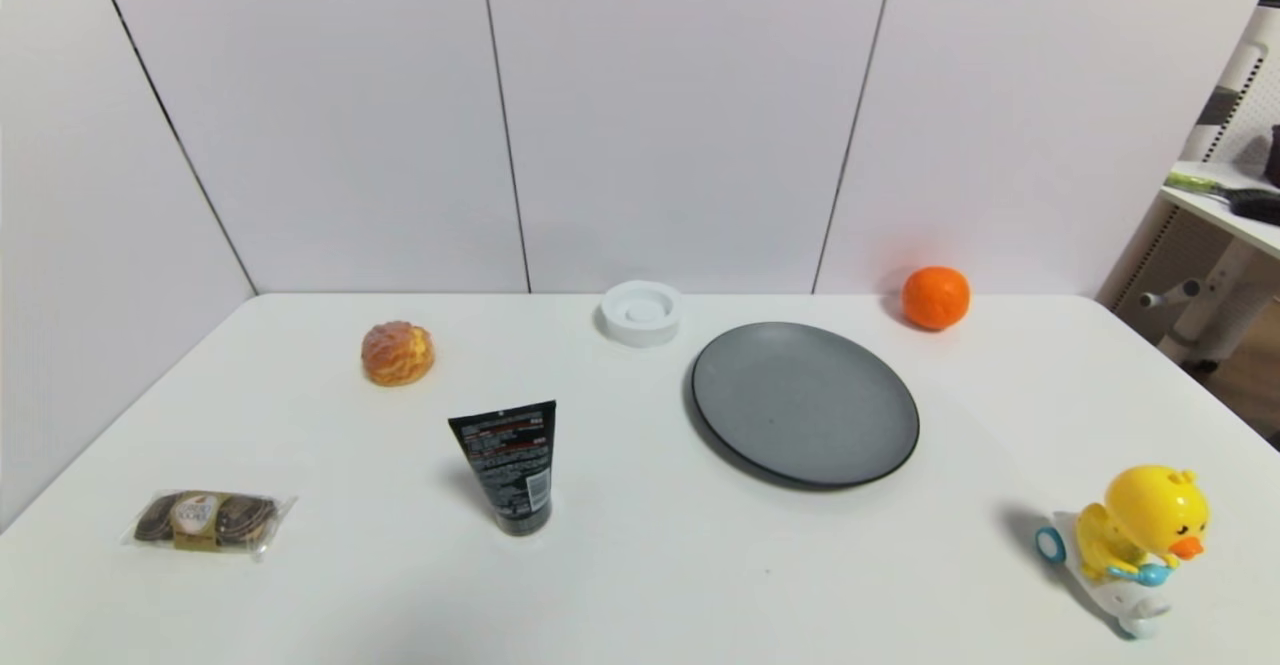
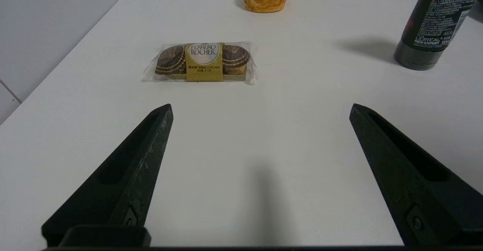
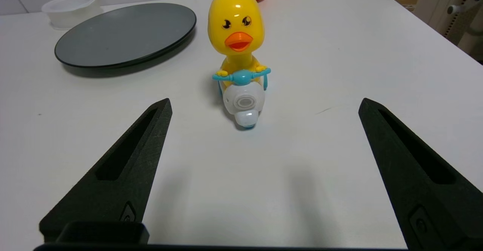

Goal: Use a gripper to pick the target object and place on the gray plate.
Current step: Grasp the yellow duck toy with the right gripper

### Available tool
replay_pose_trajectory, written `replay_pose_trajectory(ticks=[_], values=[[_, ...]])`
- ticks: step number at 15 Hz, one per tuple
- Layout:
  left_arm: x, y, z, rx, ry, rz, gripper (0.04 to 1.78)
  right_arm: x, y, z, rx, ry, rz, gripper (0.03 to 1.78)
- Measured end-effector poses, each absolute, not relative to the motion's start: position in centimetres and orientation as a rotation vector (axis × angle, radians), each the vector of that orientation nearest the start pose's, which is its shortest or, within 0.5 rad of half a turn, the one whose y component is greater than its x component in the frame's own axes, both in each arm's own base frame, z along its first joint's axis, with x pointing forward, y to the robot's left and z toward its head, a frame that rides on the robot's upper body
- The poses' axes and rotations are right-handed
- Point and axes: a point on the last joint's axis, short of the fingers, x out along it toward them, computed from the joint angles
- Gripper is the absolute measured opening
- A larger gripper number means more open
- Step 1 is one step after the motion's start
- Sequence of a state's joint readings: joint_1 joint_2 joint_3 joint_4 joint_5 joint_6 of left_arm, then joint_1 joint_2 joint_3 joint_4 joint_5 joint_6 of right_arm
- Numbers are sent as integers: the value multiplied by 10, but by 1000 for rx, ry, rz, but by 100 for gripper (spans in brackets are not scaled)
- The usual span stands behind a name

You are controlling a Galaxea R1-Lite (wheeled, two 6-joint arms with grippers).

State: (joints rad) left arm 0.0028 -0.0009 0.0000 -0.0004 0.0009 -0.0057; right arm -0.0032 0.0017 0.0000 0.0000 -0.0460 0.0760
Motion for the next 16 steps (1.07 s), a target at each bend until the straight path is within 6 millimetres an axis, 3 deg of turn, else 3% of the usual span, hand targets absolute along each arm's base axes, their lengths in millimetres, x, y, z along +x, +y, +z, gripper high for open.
replay_pose_trajectory(ticks=[11, 16], values=[[-23, 0, 76, -5, -2, 4, 169, -21, -1, 77, 69, 21, -49, 171], [-23, 0, 76, -6, -2, 4, 169, -8, -1, 101, 64, 141, -53, 171]])
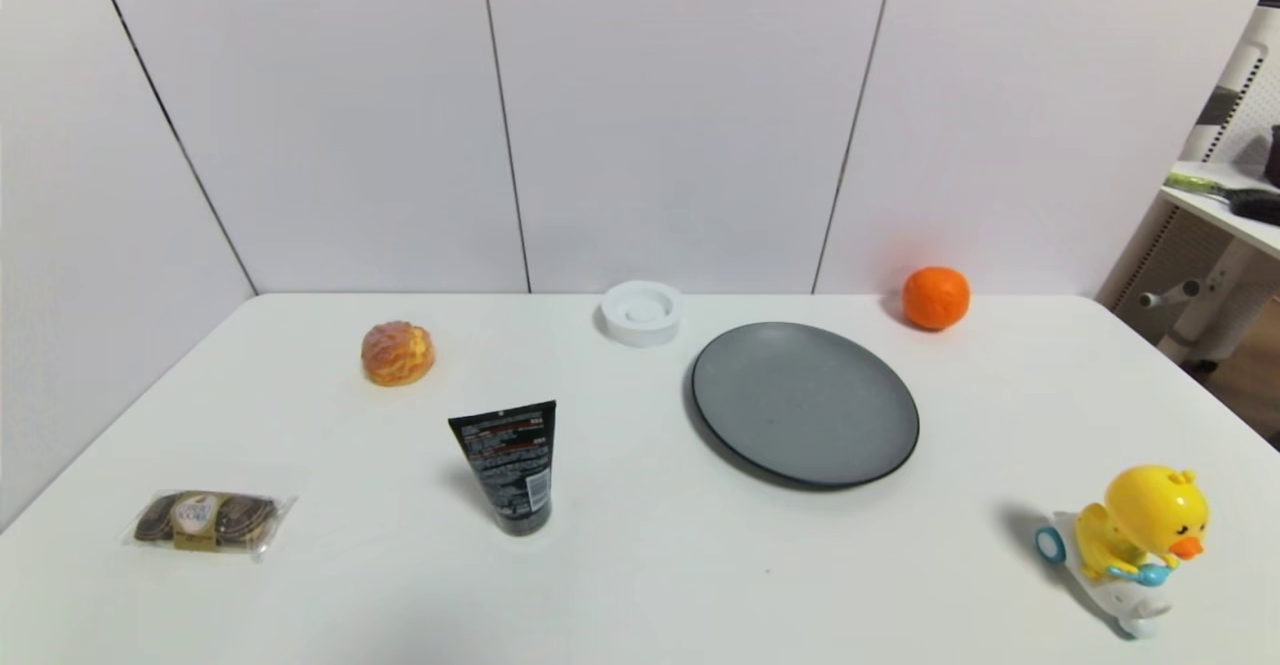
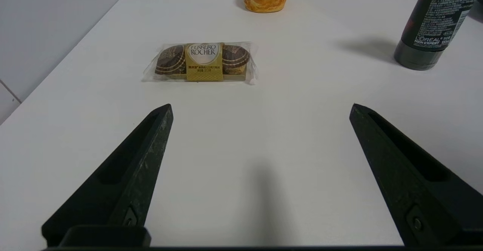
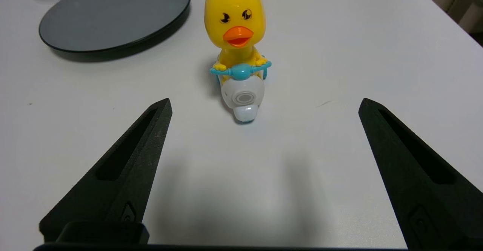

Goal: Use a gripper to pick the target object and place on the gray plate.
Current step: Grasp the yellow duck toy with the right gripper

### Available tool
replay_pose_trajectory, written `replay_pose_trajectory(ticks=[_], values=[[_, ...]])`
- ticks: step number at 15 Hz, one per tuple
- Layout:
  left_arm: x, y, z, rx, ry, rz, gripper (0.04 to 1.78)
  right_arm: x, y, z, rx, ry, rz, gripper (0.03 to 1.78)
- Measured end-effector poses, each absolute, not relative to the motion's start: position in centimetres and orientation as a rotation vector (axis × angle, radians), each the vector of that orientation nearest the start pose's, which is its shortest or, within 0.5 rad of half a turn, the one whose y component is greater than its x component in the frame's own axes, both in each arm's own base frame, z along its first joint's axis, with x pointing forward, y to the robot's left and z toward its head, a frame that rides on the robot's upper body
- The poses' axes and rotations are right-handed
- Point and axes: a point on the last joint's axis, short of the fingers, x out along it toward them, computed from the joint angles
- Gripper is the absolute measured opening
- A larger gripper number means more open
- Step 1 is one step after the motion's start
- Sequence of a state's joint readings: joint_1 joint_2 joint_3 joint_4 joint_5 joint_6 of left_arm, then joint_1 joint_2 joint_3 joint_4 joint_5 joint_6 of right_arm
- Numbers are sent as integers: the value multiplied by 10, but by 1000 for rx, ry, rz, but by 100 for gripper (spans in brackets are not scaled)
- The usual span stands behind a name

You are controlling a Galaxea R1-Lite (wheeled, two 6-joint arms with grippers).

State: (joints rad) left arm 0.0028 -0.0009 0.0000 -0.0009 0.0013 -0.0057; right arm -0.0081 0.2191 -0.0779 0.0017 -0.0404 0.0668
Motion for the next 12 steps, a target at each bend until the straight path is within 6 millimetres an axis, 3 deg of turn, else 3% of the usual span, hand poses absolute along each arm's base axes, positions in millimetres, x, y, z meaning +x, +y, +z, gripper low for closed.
replay_pose_trajectory(ticks=[8, 12], values=[[-23, 0, 76, -6, -1, 3, 169, 39, -1, 124, 58, 419, -45, 171], [-23, 0, 76, -5, -2, 4, 169, 64, 1, 140, 55, 419, -27, 171]])
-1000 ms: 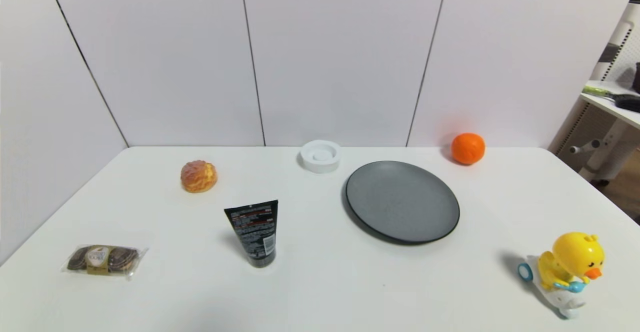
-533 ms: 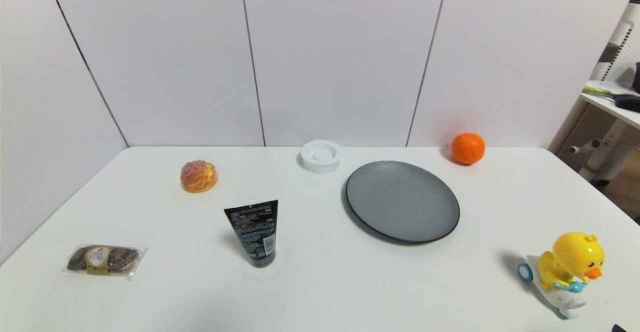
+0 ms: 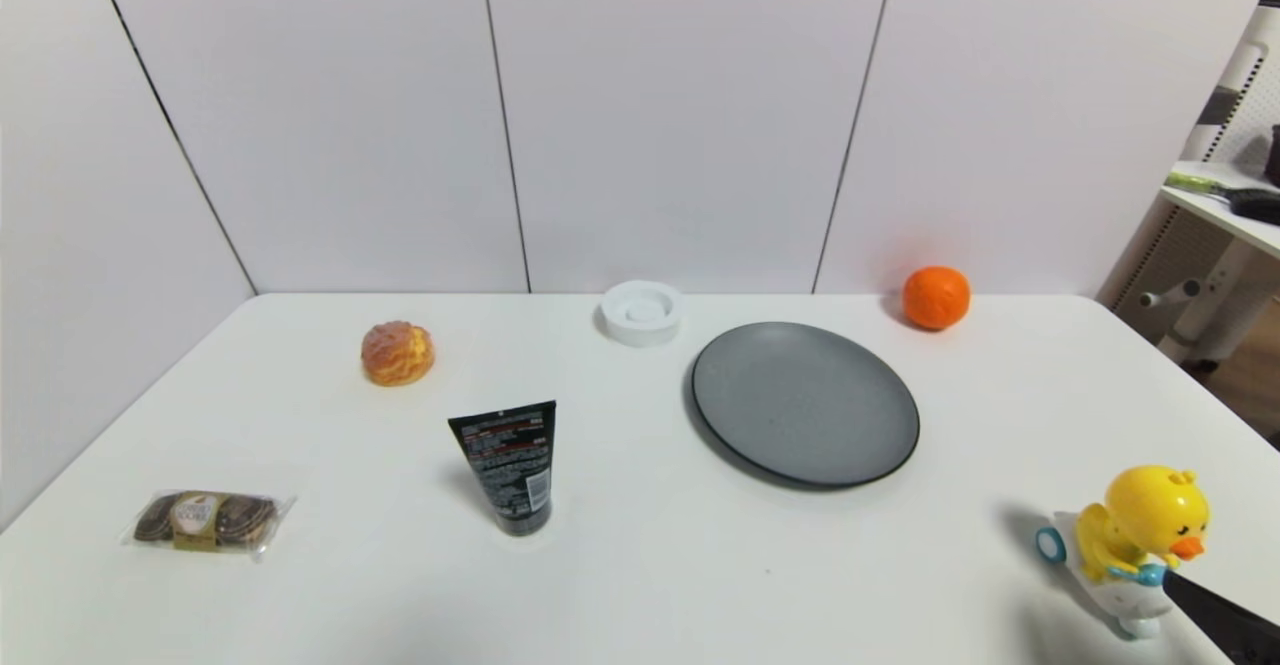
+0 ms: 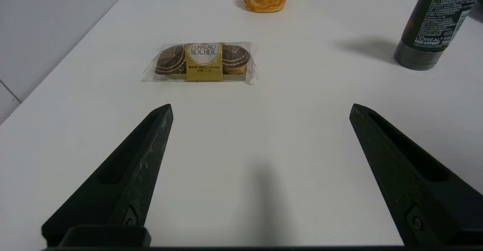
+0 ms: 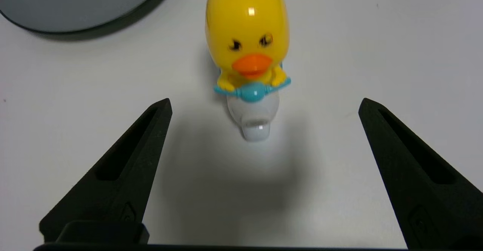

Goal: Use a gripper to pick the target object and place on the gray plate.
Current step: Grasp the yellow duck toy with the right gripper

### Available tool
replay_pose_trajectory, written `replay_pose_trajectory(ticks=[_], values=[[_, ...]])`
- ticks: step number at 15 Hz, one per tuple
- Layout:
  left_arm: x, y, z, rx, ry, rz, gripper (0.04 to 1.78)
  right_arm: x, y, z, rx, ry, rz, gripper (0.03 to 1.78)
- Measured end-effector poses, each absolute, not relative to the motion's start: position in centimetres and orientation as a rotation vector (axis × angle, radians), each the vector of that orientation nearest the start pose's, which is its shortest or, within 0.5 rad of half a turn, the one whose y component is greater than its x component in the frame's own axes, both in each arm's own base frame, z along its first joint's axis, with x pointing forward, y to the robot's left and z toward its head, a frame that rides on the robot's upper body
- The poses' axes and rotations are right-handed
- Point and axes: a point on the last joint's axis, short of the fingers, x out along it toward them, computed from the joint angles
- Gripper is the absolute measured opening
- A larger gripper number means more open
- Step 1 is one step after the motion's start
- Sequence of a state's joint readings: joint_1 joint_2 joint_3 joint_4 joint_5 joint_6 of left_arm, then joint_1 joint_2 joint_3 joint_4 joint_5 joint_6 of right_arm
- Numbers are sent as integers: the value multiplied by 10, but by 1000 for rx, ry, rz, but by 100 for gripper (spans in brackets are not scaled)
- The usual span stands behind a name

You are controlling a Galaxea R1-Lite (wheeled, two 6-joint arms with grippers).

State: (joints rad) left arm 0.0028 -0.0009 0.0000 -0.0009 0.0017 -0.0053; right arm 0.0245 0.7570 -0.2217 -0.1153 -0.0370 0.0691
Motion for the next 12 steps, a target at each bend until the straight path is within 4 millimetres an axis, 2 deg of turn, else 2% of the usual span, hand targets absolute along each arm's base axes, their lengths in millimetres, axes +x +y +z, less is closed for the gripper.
replay_pose_trajectory(ticks=[7, 12], values=[[-23, 0, 76, -5, -1, 4, 169, 96, 2, 143, 50, 460, -19, 171], [-23, 0, 76, -5, -1, 4, 169, 107, 3, 132, 47, 515, -17, 171]])
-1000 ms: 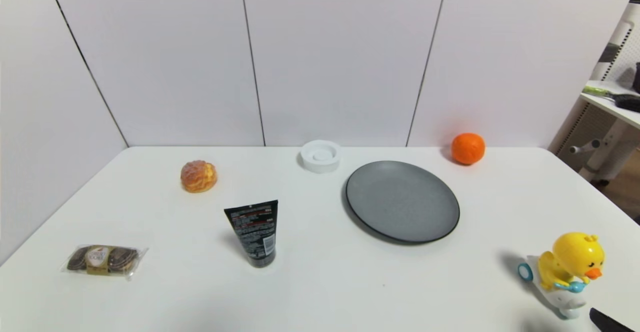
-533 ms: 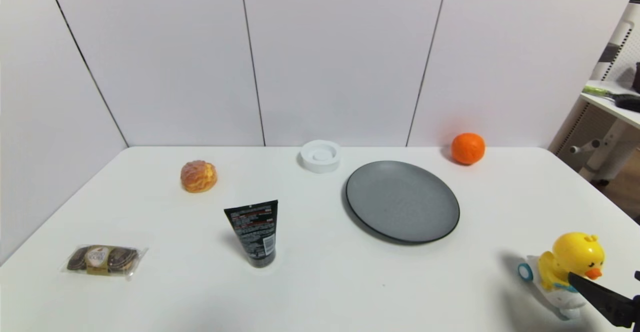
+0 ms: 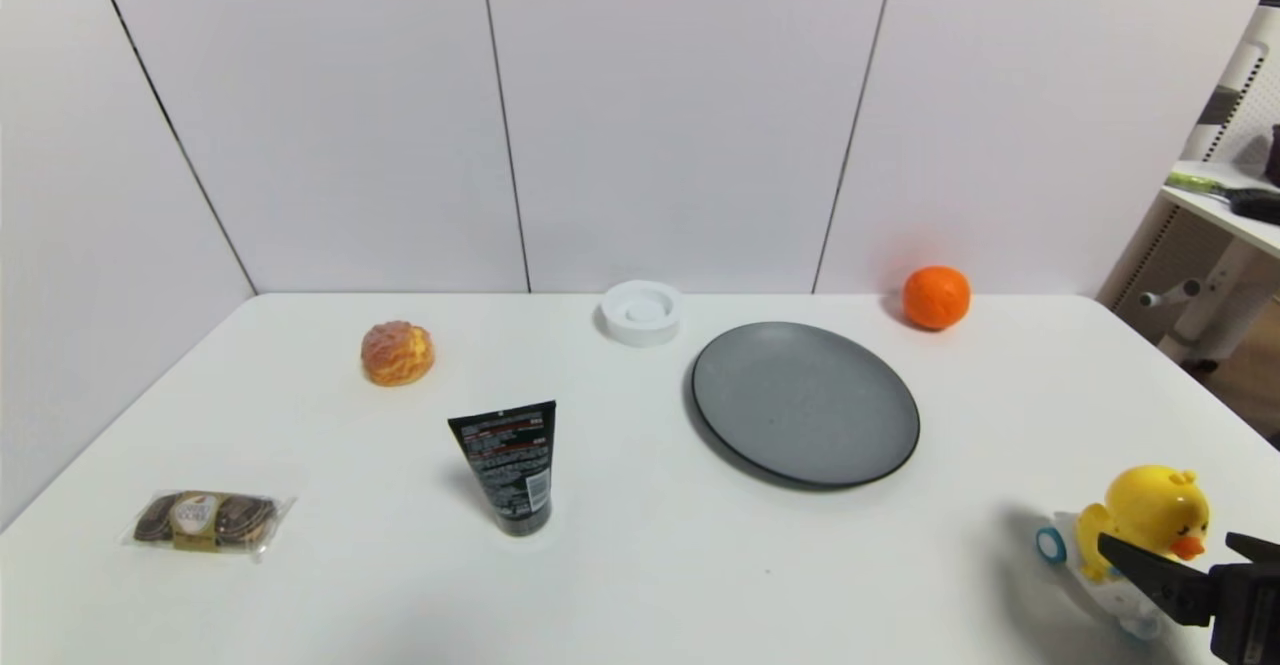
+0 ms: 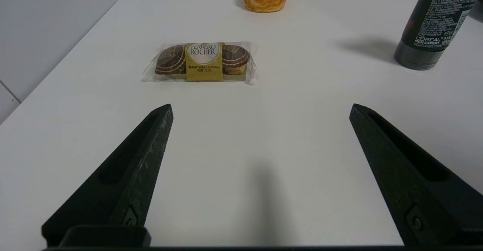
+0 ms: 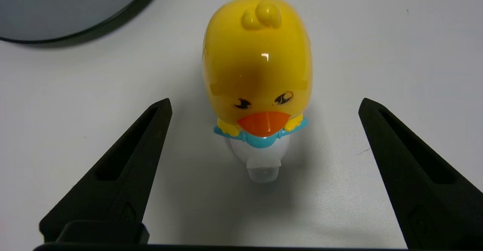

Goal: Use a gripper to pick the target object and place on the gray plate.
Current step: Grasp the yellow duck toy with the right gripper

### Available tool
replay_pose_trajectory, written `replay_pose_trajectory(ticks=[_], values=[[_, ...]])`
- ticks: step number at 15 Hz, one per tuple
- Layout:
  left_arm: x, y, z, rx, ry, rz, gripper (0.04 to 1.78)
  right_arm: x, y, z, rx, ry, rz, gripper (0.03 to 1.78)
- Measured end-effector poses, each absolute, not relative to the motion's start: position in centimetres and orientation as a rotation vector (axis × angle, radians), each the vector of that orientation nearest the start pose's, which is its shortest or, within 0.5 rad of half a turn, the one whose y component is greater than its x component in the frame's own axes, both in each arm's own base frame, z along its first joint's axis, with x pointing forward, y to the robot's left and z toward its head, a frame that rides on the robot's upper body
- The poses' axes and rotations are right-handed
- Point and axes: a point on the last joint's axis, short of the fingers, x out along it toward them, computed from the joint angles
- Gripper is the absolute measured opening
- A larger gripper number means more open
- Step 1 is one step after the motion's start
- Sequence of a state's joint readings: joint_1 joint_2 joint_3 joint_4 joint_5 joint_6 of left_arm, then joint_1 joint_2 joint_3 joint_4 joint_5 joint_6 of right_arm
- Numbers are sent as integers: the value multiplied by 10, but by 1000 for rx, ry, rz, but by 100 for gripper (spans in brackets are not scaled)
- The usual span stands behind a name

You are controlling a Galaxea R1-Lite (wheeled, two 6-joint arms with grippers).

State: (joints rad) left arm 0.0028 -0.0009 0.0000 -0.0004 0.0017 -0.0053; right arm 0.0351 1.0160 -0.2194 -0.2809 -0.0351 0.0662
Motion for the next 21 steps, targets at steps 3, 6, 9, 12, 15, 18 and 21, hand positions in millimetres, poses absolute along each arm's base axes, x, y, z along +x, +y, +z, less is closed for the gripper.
replay_pose_trajectory(ticks=[3, 6, 9, 12, 15, 18, 21], values=[[-23, 0, 76, -6, -1, 4, 169, 108, 4, 124, 42, 511, -2, 171], [-23, 0, 76, -6, -1, 5, 169, 108, 7, 116, 39, 478, 34, 171], [-23, 0, 76, -6, -1, 4, 169, 110, 8, 108, 28, 483, 46, 171], [-23, 0, 76, -5, -2, 4, 169, 116, 9, 105, 17, 474, 53, 171], [-23, 0, 76, -6, -2, 4, 169, 119, 9, 102, 1, 447, 60, 171], [-23, 0, 76, -5, -2, 4, 169, 120, 9, 98, -7, 461, 61, 171], [-23, 0, 76, -5, -2, 4, 169, 122, 9, 95, -13, 483, 62, 171]])
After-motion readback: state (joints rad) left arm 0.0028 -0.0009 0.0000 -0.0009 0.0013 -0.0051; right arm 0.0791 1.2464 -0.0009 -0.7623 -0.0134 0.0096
